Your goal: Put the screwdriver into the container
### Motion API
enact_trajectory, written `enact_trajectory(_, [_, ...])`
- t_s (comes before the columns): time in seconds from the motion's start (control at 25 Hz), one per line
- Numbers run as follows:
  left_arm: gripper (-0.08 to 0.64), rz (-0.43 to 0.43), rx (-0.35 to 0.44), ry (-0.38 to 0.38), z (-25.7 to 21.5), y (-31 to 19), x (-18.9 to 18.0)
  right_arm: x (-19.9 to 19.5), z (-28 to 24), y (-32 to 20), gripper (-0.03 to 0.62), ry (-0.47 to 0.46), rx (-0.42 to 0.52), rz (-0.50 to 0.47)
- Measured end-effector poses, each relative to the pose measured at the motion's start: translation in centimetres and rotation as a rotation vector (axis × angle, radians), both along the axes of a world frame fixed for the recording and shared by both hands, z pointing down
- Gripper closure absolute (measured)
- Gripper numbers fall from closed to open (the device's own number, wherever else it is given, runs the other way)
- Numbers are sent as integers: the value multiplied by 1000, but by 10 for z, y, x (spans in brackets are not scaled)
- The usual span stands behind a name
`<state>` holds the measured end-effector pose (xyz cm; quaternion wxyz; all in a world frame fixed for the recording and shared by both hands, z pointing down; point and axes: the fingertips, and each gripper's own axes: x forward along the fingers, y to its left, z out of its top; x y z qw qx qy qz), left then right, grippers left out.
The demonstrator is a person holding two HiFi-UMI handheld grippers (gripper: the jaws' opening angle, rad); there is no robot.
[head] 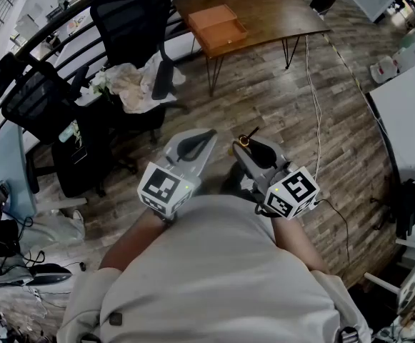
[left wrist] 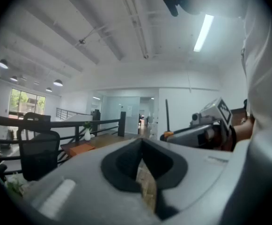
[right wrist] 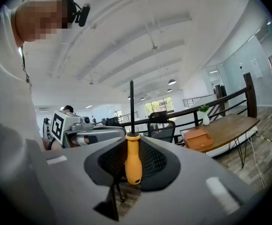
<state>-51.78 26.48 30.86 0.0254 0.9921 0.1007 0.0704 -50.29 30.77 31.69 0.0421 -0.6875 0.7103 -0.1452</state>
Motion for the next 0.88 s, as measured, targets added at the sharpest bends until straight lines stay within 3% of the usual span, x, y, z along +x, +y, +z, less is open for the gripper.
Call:
enact_trajectory(0.52, [557,-17,-9,-2,5,-21,4,15,1,-11,509,-8,7,-3])
enact_trajectory(0.88, [557,-20,-18,-11,13,-29,32,49,5,-18,509,-19,1,-14])
